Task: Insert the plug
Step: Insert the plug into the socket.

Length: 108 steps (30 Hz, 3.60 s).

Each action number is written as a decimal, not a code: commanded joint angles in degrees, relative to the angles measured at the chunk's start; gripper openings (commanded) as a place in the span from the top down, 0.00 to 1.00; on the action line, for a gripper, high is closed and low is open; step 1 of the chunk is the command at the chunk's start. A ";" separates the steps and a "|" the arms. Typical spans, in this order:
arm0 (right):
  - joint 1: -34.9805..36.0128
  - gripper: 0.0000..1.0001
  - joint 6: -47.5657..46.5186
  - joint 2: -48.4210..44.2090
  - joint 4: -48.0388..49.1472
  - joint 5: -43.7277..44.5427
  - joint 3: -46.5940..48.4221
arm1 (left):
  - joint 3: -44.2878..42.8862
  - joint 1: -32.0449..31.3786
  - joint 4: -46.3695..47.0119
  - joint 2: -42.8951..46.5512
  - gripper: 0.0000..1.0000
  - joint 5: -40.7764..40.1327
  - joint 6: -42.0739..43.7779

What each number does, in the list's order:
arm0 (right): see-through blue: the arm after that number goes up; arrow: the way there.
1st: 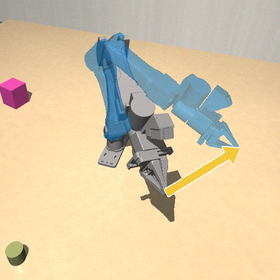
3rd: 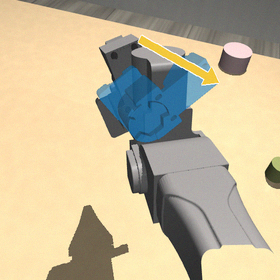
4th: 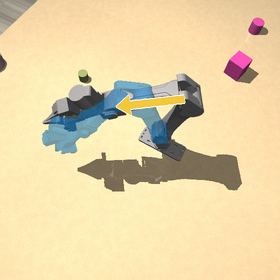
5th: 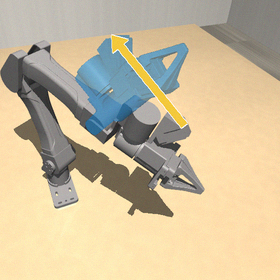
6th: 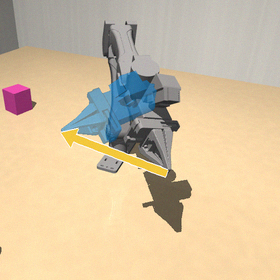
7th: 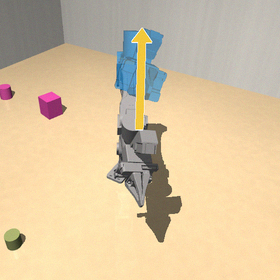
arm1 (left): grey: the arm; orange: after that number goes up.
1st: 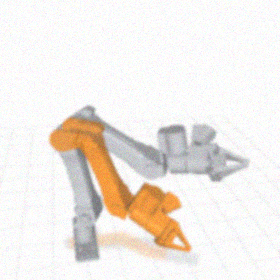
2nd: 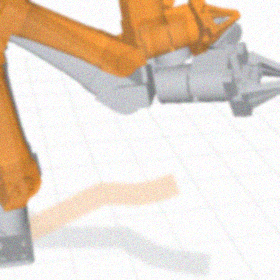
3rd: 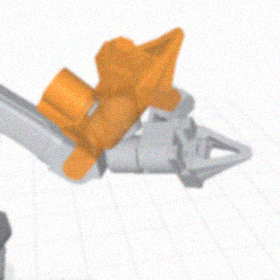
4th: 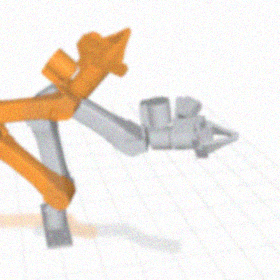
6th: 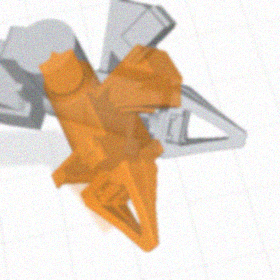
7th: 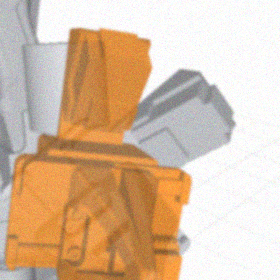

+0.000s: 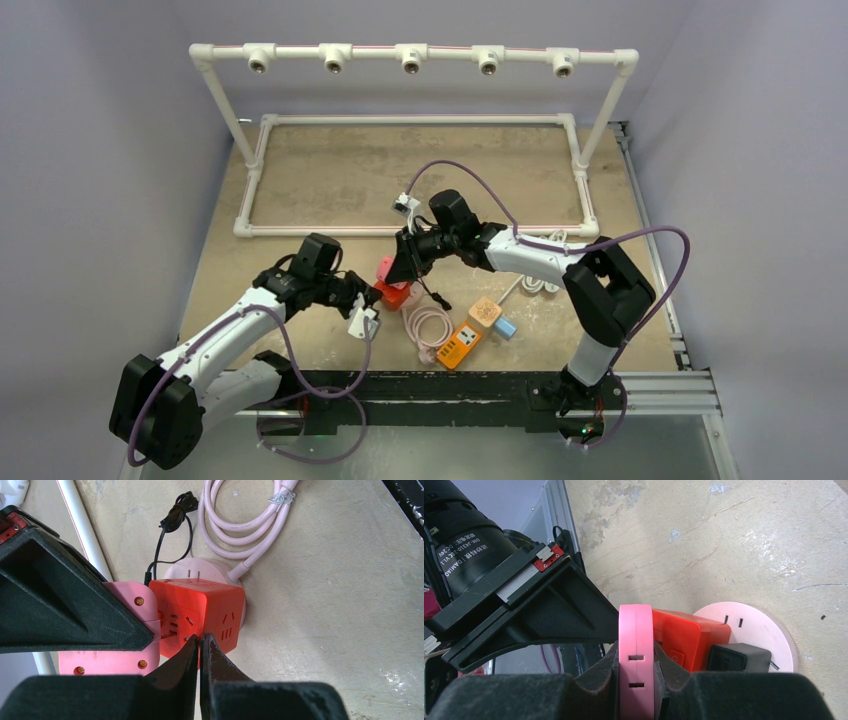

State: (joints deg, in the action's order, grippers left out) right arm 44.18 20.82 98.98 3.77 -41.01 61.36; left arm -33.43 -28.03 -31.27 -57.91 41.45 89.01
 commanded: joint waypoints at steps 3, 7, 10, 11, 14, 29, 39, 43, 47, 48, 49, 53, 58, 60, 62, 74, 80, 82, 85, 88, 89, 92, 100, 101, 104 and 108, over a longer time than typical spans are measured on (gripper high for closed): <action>-0.15 1.00 -1.13 -1.36 -0.41 2.40 -0.67 | -0.41 -0.84 -2.31 -0.39 0.99 -1.26 -2.06; -0.16 1.00 -1.62 -1.11 -1.39 3.09 -0.28 | -0.41 -0.97 -2.60 -0.28 1.00 -1.54 -2.19; -0.16 1.00 -1.98 -1.73 -2.24 3.09 -0.57 | -0.33 -0.97 -2.61 -0.27 1.00 -1.55 -2.20; -0.17 1.00 -2.05 -1.83 -2.58 3.05 -0.62 | -0.33 -0.97 -2.57 -0.35 1.00 -1.55 -2.20; -0.15 1.00 -2.25 -2.45 -3.33 2.91 -0.80 | -0.46 -1.06 -2.34 -0.52 1.00 -1.59 -2.28; -0.15 1.00 -1.67 -1.87 -2.84 2.65 -1.09 | -0.77 -1.65 -2.25 -0.36 1.00 -1.90 -2.97; 0.02 1.00 -0.03 -0.83 -0.70 2.33 -0.59 | -0.89 -1.85 -2.00 -0.63 1.00 -2.02 -3.34; 0.20 1.00 0.11 -0.85 -0.80 2.33 0.17 | -0.78 -1.94 -2.02 -0.63 1.00 -2.13 -3.39; 0.13 1.00 0.01 -1.06 -1.08 2.33 0.41 | -0.73 -2.02 -1.93 -0.54 1.00 -2.23 -3.57; 0.19 1.00 0.08 -1.14 -1.11 2.28 0.42 | -0.60 -2.03 -1.91 -0.47 1.00 -2.25 -3.61; 0.20 1.00 0.14 -1.23 -1.13 2.19 0.49 | -0.55 -2.03 -1.91 -0.41 1.00 -2.29 -3.64; 0.26 1.00 0.27 -1.21 -1.14 2.32 1.05 | -0.41 -2.03 -1.92 -0.19 1.00 -2.55 -3.70; 0.27 1.00 0.17 -0.25 -1.06 2.26 1.18 | -0.41 -2.03 -1.93 -0.19 1.00 -2.63 -3.97; 0.26 1.00 0.26 0.02 -0.79 2.26 0.90 | -0.36 -2.01 -2.07 -0.10 1.00 -2.74 -3.93; 0.27 1.00 0.25 0.32 -0.74 2.25 0.86 | -0.32 -2.03 -2.12 -0.06 1.00 -2.81 -3.89; 0.29 1.00 -0.22 2.09 -3.46 3.89 1.57 | -0.37 -2.03 -1.79 -0.02 1.00 -2.72 -4.35; 0.24 1.00 -0.76 1.94 -5.44 5.12 1.52 | -0.13 -2.02 -1.80 0.16 1.00 -2.85 -4.37; 0.32 1.00 -1.09 1.83 -6.24 5.51 1.48 | -0.06 -2.03 -1.90 0.17 1.00 -2.79 -4.37; 0.34 1.00 -1.83 1.96 -8.08 6.62 1.86 | -0.14 -2.04 -1.87 0.08 1.00 -2.79 -4.36; 0.38 1.00 -2.36 2.08 -9.12 7.44 2.07 | -0.23 -2.07 -1.77 -0.06 1.00 -2.74 -4.46; 0.35 1.00 -2.60 2.21 -9.38 7.71 2.09 | -0.23 -2.05 -1.76 -0.09 1.00 -2.83 -4.47; 0.53 1.00 -3.21 2.77 -10.38 8.41 2.49 | -0.40 -2.07 -1.74 -0.14 1.00 -2.79 -4.46; 0.52 1.00 -3.92 3.71 -10.75 8.50 2.36 | -0.50 -1.98 -2.12 -0.36 1.00 -2.81 -4.29; 0.53 1.00 -4.06 3.76 -10.86 8.62 2.28 | -0.52 -2.07 -2.13 -0.44 1.00 -2.83 -4.30; 0.59 1.00 -4.29 3.76 -10.89 8.70 1.87 | -0.66 -2.05 -2.13 -0.61 1.00 -2.83 -4.29; 0.55 1.00 -4.38 3.72 -10.57 8.85 0.89 | -0.89 -2.07 -2.15 -0.79 1.00 -2.87 -4.37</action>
State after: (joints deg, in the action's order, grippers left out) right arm 44.66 20.23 99.94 -2.17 -37.26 64.01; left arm -33.65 -29.71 -30.74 -57.58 39.13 86.02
